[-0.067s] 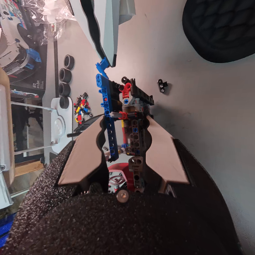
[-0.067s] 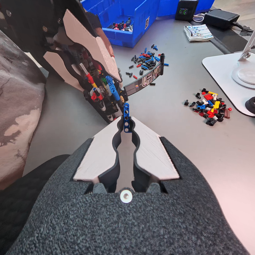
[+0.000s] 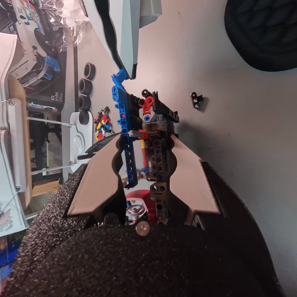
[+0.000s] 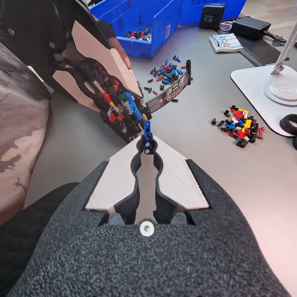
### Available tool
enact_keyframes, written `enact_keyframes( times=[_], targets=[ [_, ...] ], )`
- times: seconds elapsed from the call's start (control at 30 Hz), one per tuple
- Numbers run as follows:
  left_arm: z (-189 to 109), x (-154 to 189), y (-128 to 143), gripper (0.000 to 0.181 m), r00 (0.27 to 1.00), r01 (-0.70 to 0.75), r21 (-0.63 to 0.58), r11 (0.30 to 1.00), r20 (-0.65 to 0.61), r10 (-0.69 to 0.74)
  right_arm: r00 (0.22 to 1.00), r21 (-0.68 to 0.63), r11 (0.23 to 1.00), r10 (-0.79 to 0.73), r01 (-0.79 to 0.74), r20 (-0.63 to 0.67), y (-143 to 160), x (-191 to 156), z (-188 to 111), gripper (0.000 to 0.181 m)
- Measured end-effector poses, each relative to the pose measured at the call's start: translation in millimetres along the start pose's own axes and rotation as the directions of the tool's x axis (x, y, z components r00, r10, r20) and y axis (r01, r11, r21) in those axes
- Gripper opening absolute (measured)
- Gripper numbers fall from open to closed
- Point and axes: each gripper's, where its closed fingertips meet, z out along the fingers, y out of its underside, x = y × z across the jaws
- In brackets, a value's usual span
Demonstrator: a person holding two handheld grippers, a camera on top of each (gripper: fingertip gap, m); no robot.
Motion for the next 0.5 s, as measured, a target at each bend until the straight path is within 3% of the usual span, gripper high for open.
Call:
enact_keyframes(
  times=[0.23,0.33,0.43,0.5],
  targets=[
    [7.7,0.2,-5.1,0.055,0.992,-0.041,-0.03,0.999,0.117,0.044,0.996,0.098,0.995,-0.016,0.025,-0.093,-14.4,6.4,-17.8,0.007],
    [12.7,25.4,-7.5,0.057,0.997,-0.046,-0.021,0.999,0.057,0.047,0.989,0.146,0.988,-0.024,0.045,-0.147,-23.7,11.5,-30.7,0.007],
    [18.3,38.9,-6.1,0.035,0.994,-0.088,-0.019,0.996,0.064,0.089,0.984,0.163,0.984,-0.041,0.07,-0.176,-27.3,13.3,-39.1,0.007],
    [21.1,45.6,-5.7,0.034,0.996,-0.08,-0.019,0.997,0.041,0.08,0.978,0.157,0.983,-0.066,0.098,-0.197,-27.1,14.1,-41.8,0.007]
  ],
)
